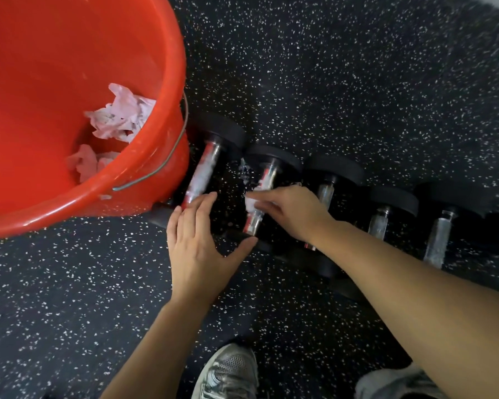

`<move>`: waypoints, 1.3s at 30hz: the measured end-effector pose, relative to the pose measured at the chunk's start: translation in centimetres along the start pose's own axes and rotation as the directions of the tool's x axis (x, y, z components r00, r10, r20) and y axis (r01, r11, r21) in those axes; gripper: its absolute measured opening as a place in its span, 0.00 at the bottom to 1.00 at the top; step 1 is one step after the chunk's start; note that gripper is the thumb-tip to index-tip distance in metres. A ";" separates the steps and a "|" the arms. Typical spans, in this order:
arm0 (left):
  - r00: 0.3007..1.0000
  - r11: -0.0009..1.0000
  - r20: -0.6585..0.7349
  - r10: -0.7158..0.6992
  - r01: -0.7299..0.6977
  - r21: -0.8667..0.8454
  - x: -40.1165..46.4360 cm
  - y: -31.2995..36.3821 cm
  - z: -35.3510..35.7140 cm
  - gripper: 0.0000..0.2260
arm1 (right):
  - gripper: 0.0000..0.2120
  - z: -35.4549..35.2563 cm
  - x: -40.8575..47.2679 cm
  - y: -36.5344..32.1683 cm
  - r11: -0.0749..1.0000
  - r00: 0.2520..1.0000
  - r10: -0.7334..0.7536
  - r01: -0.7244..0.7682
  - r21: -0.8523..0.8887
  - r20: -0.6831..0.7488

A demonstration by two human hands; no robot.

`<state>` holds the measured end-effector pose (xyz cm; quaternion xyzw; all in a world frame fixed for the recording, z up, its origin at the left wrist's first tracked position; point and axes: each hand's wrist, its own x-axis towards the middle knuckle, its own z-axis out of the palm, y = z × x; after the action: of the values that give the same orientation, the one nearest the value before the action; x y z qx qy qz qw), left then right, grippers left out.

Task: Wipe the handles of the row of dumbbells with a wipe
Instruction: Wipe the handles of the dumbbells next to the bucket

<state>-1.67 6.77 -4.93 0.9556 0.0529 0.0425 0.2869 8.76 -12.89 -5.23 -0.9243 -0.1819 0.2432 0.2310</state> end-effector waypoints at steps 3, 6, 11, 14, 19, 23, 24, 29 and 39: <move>1.000 1.000 0.002 -0.005 0.005 0.002 0.0 0.1 0.0 0.43 | 0.16 0.2 -0.7 -0.9 0.998 0.982 -0.045 0.051 -0.025 0.186; 1.000 1.000 -0.007 -0.009 0.009 0.000 0.0 0.1 0.2 0.43 | 0.18 -0.5 -0.7 -1.2 0.994 0.953 -0.037 0.003 0.112 0.302; 1.000 1.000 -0.023 -0.017 0.017 0.003 -0.1 0.2 0.2 0.44 | 0.18 -2.2 0.7 0.0 0.989 0.984 0.126 -0.115 0.091 -0.130; 1.000 1.000 -0.024 -0.017 0.017 -0.005 0.0 0.3 0.1 0.45 | 0.18 -1.7 1.4 -0.6 0.981 0.986 0.134 -0.146 -0.125 -0.099; 1.000 1.000 -0.019 -0.025 0.025 -0.018 0.1 0.1 0.1 0.45 | 0.16 -1.0 0.2 -2.1 0.979 0.993 0.016 0.008 -0.204 0.115; 0.999 0.999 -0.022 -0.032 0.032 -0.029 -0.1 0.2 0.3 0.45 | 0.17 -0.5 -0.6 -2.4 0.978 0.953 -0.067 0.122 -0.169 0.297; 0.999 0.999 -0.025 -0.034 0.034 -0.031 -0.1 0.2 0.4 0.45 | 0.17 -0.9 -0.6 -2.3 0.981 0.954 -0.089 0.133 -0.138 0.285; 0.999 0.999 -0.028 -0.038 0.037 -0.029 -0.1 0.3 0.4 0.45 | 0.19 -2.6 0.6 0.5 0.991 0.991 0.036 -0.053 -0.125 -0.133; 0.999 0.999 -0.013 -0.038 0.038 -0.029 -0.2 0.3 0.5 0.45 | 0.21 -0.4 -1.0 -0.1 0.949 0.951 -0.188 0.240 -0.205 0.245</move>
<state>-1.75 6.21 -5.17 0.9498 0.0723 0.0441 0.3012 8.13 -13.41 -4.45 -0.8865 -0.3336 0.2956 0.1246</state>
